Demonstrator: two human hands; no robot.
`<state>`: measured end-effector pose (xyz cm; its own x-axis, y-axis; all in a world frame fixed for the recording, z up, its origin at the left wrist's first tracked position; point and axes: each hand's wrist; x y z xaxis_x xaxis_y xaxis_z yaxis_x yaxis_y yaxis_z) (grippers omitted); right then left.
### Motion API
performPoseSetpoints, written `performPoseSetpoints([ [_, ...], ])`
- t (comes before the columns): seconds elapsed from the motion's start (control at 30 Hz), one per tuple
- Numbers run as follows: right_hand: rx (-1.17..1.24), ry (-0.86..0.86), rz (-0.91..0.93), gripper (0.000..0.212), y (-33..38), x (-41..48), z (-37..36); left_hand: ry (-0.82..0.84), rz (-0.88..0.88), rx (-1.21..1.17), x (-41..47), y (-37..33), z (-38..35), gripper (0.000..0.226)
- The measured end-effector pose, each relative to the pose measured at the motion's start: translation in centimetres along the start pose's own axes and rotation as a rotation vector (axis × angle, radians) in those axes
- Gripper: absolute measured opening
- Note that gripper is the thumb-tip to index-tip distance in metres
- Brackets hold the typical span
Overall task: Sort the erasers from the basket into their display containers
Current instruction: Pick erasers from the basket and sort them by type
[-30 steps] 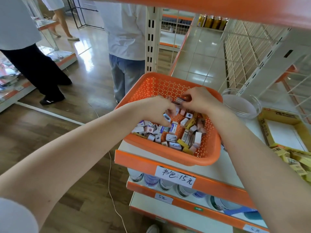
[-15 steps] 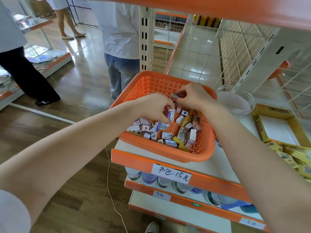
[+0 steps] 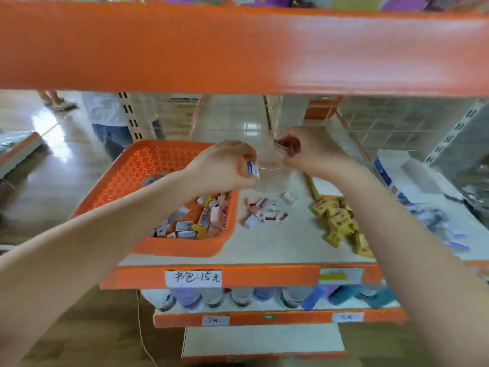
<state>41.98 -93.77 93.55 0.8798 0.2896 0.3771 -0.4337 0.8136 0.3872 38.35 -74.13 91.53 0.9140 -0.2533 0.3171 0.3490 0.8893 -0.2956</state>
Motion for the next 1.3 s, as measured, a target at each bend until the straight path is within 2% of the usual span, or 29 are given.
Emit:
performPoseSetpoints([
  [0.13,-0.109,-0.014,-0.121,0.025,-7.2,-4.0,4.6,0.017,-0.152,-0.059,2.6,-7.4,-3.6,0.051],
  [0.3,-0.201,-0.009,-0.134,0.027,-15.9,-9.6,9.6,0.094,-0.302,-0.137,5.3,-15.8,-8.4,0.049],
  [0.5,-0.224,-0.004,-0.205,0.027,-22.4,-15.2,12.8,0.181,-0.342,-0.182,7.0,-23.2,-14.4,0.052],
  [0.67,-0.163,0.034,-0.223,0.029,-25.8,-18.0,11.0,0.232,-0.245,-0.206,6.7,-26.4,-17.8,0.055],
  [0.8,-0.031,-0.071,-0.261,0.035,-27.0,-19.6,9.2,0.239,-0.173,-0.174,5.0,-27.8,-19.7,0.049],
  [0.93,0.072,-0.074,-0.273,0.047,-27.9,-21.1,7.9,0.113,-0.013,-0.227,3.2,-29.5,-21.5,0.044],
  [1.07,0.133,-0.141,-0.253,0.043,-28.4,-21.7,7.5,-0.003,0.120,-0.308,1.9,-31.2,-23.0,0.045],
  [1.3,0.208,-0.194,-0.232,0.040,-29.2,-21.8,7.3,-0.122,0.129,-0.337,0.8,-31.5,-23.6,0.046],
])
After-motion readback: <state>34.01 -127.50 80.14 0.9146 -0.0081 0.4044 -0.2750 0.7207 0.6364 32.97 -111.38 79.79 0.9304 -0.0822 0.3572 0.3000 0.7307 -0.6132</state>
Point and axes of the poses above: each hand's wrist, its own x-axis towards the middle knuckle, its own z-axis out of the back of the hand, y = z × x, and after that the axes turned 11 degrees about -y, right-handed
